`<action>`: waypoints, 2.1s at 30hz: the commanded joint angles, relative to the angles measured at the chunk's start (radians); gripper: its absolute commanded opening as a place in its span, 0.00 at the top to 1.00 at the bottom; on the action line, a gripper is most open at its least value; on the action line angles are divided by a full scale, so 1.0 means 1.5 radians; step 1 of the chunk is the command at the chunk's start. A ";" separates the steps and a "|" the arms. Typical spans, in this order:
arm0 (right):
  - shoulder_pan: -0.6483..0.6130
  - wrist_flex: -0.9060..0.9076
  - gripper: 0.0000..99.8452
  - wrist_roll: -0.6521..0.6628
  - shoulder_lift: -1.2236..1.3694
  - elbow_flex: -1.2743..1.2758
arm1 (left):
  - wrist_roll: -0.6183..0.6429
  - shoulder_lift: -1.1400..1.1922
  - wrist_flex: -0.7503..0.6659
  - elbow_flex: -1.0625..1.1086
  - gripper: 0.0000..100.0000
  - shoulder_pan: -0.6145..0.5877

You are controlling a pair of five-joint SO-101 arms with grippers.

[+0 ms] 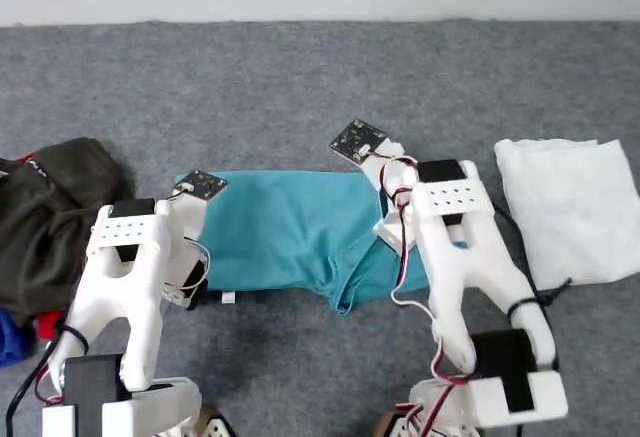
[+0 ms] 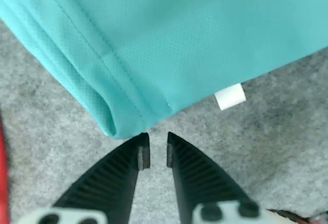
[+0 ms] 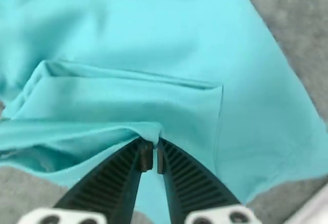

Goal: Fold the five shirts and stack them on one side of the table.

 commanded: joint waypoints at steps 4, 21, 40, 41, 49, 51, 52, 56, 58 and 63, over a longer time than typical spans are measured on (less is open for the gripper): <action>0.015 -0.070 0.99 -0.009 0.056 -0.029 | -0.007 -0.023 -0.001 0.001 0.94 0.007; 0.062 -0.039 0.99 -0.009 0.125 -0.129 | -0.007 -0.023 -0.001 0.001 0.94 0.007; 0.049 0.007 0.82 -0.122 0.233 -0.289 | -0.007 -0.023 -0.001 0.001 0.94 0.007; 0.049 0.029 0.82 -0.125 0.233 -0.307 | -0.007 -0.023 -0.001 0.001 0.94 0.007; 0.047 0.287 0.82 -0.124 0.232 -0.396 | -0.007 -0.023 -0.001 0.001 0.94 0.007; 0.041 0.332 0.82 -0.124 0.232 -0.396 | -0.007 -0.023 -0.001 0.001 0.94 0.007; 0.035 0.354 0.82 -0.124 0.232 -0.396 | -0.007 -0.023 -0.001 0.001 0.94 0.007; -0.015 0.421 0.82 -0.129 0.233 -0.392 | -0.007 -0.023 -0.001 0.001 0.94 0.007; -0.049 0.425 0.82 -0.130 0.239 -0.389 | -0.007 -0.023 -0.001 0.001 0.94 0.007; -0.129 0.380 0.82 -0.171 0.239 -0.321 | -0.007 -0.023 -0.001 0.001 0.94 0.007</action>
